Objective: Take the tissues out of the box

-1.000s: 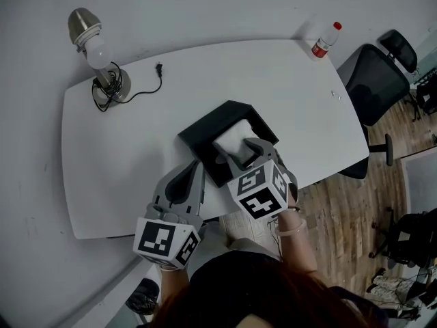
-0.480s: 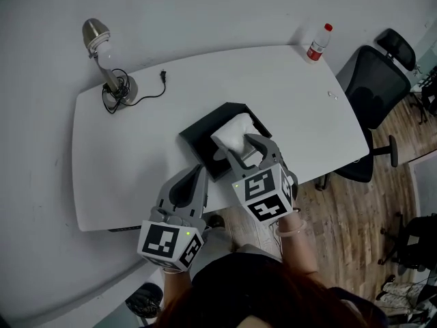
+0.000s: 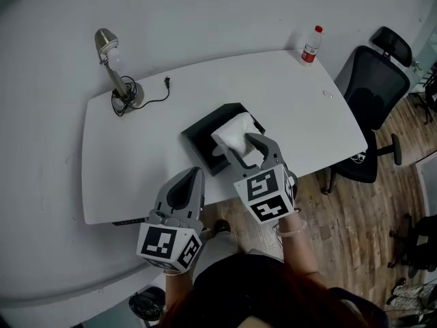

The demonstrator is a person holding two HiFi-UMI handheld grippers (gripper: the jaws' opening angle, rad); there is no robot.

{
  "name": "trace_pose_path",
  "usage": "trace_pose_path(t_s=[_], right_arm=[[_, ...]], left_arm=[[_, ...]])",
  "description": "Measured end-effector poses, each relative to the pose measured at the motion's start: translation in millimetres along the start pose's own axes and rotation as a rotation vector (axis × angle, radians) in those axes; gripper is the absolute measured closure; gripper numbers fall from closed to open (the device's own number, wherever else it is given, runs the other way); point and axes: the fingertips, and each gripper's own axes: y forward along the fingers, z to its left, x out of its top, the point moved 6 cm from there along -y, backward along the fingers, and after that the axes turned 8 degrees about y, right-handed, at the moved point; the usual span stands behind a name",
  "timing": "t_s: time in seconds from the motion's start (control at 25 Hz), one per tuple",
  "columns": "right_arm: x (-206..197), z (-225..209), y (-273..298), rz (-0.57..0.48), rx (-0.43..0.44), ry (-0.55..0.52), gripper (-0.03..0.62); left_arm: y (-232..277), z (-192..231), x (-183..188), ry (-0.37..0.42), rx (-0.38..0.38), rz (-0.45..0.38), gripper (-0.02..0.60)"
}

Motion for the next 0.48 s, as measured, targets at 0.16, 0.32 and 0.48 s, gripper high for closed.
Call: trace_pose_path(t_s=[0.16,0.32,0.48], right_arm=[[3,2,-20,-0.040,-0.004,-0.003,0.388],[3,6,-41,-0.072,-0.005,0.000,0.388],[2,8,-62,-0.112,-0.001,0.005,0.390]], left_arm=[[-12,-15,5,0.018,0.002,-0.009,0.560],[-24,-29,9,0.034,0.004,-0.024,0.560],[-35,-46,11,0.045,0.007,-0.033,0.560]])
